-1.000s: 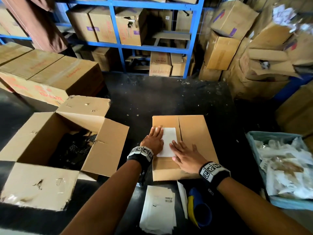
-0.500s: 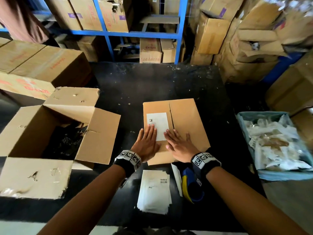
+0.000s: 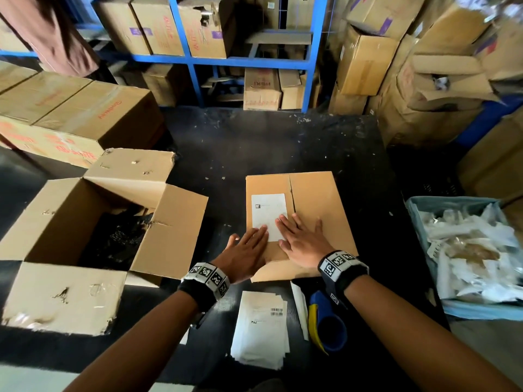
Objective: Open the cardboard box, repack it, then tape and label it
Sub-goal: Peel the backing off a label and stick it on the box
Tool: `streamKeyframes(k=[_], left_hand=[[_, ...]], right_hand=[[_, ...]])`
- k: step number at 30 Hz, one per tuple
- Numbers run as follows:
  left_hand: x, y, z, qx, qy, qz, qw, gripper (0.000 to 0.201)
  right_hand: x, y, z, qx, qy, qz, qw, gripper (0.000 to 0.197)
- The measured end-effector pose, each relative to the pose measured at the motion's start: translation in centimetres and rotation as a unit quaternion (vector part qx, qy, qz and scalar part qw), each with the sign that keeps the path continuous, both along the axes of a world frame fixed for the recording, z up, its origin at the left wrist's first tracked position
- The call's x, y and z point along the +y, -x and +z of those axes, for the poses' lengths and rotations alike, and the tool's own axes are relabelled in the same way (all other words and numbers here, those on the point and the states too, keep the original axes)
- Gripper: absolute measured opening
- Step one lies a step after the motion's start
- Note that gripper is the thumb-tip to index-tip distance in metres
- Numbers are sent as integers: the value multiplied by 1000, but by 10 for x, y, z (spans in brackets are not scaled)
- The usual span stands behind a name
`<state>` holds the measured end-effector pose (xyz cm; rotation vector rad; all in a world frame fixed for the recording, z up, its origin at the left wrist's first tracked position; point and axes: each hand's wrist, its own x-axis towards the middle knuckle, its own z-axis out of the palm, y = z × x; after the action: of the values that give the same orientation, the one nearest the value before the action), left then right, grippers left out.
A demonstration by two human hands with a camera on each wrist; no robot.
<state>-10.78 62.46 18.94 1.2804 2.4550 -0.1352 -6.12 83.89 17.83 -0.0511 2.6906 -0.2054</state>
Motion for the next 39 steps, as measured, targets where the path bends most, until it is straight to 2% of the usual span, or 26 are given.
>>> streamKeyframes(k=[5,10,14,18,26,32,39], left_hand=[[-2,-3,-4,2,-7,1,1000,84],[-4,-3,-11,7,-44,10,999,70],[7,8,-6,-29,-16,20,999,70],[26,44,-4,-41,-11,54,998,64],[47,109,-3,2,-3,134,991,62],[49,104,-19,-14,-28,173,984,66],[49,105,-20,-24,-39,176,983,67]], right_hand=[[3,37,5,6,-23,-12,1000,65],[11,70,4,-2,-46,-45,998,69],[12,77,3,3,-34,-61,998,71],[14,77,0,8,-20,-55,998,72],[20,76,-4,9,-11,-46,999,71],[14,68,2,3,-26,-29,999,67],[5,24,7,-23,1,0,1000,60]])
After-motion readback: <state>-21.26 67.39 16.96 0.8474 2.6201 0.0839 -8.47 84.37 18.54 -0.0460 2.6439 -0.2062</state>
